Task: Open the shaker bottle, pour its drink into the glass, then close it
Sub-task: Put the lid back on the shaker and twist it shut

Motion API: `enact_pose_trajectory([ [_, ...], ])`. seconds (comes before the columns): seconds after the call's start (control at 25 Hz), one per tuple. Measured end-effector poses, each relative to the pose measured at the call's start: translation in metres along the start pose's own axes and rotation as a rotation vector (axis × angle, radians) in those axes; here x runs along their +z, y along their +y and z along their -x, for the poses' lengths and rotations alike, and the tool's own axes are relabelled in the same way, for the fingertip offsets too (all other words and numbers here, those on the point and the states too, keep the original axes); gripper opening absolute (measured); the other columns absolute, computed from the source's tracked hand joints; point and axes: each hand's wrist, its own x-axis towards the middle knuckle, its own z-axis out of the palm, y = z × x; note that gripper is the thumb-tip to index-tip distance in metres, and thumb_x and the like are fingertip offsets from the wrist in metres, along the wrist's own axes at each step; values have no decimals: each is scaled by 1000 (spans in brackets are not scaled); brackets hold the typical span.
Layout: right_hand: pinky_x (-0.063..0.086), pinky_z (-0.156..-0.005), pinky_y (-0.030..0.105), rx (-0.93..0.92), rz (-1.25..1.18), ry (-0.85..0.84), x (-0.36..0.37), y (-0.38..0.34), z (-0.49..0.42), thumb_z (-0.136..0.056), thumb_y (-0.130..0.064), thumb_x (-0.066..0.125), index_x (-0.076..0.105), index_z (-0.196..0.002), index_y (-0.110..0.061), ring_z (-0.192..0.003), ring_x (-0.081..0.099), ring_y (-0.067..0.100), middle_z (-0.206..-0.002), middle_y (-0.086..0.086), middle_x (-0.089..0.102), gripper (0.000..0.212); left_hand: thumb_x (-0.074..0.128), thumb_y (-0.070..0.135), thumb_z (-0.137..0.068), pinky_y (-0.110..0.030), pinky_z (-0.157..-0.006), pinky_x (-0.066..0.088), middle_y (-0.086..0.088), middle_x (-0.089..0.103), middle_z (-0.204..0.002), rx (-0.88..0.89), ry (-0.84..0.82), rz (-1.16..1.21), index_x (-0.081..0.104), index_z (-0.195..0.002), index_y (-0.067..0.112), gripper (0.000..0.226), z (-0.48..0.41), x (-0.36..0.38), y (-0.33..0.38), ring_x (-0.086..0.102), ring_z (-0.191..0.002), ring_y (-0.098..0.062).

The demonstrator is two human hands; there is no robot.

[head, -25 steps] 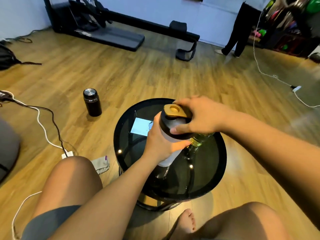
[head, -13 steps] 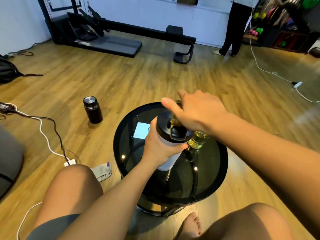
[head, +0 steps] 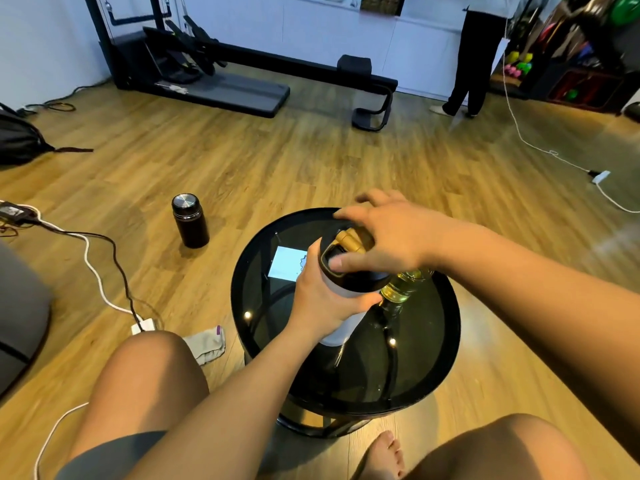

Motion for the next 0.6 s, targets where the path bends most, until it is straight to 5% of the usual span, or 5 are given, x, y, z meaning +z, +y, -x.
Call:
enact_pose_trajectory([
  [0.16, 47, -74, 38, 20, 174, 152, 13, -10, -2, -72, -93, 31, 52, -140, -31, -103, 62, 30, -109, 4, 60, 94, 88, 62, -45, -6, -81, 45, 26, 54, -117, 12, 23, -33, 30, -118, 73, 94, -1, 1, -4, 55, -109, 11],
  [0.24, 48, -78, 39, 37, 131, 101, 11, -11, -5, -69, -95, 31, 46, -145, -33, -111, 60, 31, -117, 7, 59, 99, 91, 57, -46, -1, -75, 45, 26, 57, -110, 11, 29, -42, 30, -103, 79, 86, -2, 1, -4, 53, -104, 22],
  [0.32, 49, -90, 41, -64, 54, 22, 3, -11, -5, -72, -89, 45, 35, -153, -37, -122, 56, 30, -135, 5, 55, 96, 93, 54, -47, -8, -80, 47, 24, 60, -113, 1, 26, -15, 31, -100, 74, 84, -3, 1, -6, 56, -109, 13],
  [0.48, 46, -69, 37, 76, 193, 145, 12, -15, -8, -80, -84, 40, 50, -139, -29, -85, 52, 29, -102, 7, 53, 81, 93, 57, -47, -14, -82, 50, 22, 58, -116, 13, 29, -26, 34, -108, 67, 86, -2, 1, -5, 59, -113, -4],
  [0.6, 50, -88, 40, 3, -8, -6, 2, -11, -8, -78, -77, 58, 39, -148, -34, -110, 55, 29, -131, 7, 51, 84, 93, 56, -47, 3, -70, 44, 43, 53, -114, 8, 17, -24, 29, -115, 69, 95, -2, -1, -3, 53, -111, 19],
])
